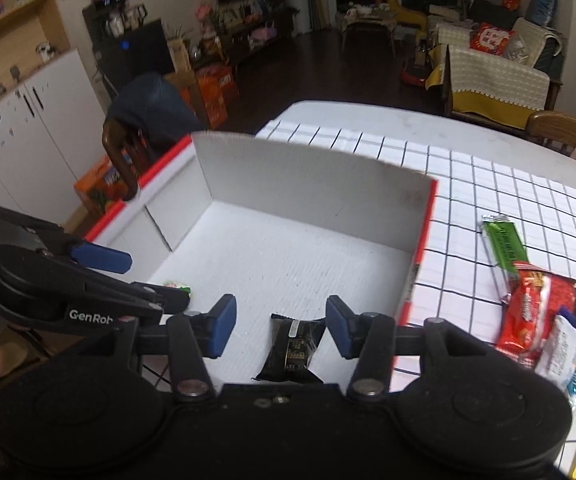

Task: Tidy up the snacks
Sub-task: 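Open both tools to drop the chocolate packet and green candy into the box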

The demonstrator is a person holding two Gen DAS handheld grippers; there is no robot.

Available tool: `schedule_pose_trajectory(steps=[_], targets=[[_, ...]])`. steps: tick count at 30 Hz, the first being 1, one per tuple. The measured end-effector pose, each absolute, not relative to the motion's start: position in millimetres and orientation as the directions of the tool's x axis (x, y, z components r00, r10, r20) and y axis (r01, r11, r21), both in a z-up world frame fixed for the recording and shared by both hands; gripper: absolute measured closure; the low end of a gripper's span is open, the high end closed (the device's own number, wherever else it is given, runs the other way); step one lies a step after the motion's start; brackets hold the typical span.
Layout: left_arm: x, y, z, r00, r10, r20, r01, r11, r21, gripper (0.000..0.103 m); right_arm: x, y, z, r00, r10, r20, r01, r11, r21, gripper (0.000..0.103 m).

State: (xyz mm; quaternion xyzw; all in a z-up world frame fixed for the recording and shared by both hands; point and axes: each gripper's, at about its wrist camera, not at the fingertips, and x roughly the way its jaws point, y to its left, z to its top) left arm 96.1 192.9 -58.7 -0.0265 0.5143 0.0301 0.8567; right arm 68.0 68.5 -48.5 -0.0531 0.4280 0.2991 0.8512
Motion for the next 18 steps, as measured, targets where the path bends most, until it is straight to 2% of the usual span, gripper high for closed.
schedule_pose_trajectory(steps=[4, 6, 12, 18], targets=[[88.3, 180.5, -41.5, 0.52, 0.007, -0.854, -0.056, 0.998, -0.026, 0.031, 59.9, 53.3, -35.3, 0.483, 0.477, -0.734, -0.536, 0.824, 0.183, 0.046], [84.9, 173.1, -34.5, 0.538, -0.005, -0.843, -0.038, 0.999, -0.03, 0.031, 56.7, 44.8, -29.0, 0.496, 0.485, -0.72, -0.526, 0.828, 0.194, 0.038], [76.7, 146.9, -18.5, 0.589, -0.032, -0.807, 0.017, 0.999, -0.027, 0.026, 47.4, 13.9, -11.3, 0.548, 0.487, -0.68, -0.484, 0.848, 0.218, 0.025], [73.8, 118.5, -9.4, 0.62, -0.06, -0.783, 0.043, 0.998, -0.042, 0.021, 43.1, -28.3, -1.8, 0.588, 0.474, -0.655, -0.437, 0.868, 0.235, 0.016]])
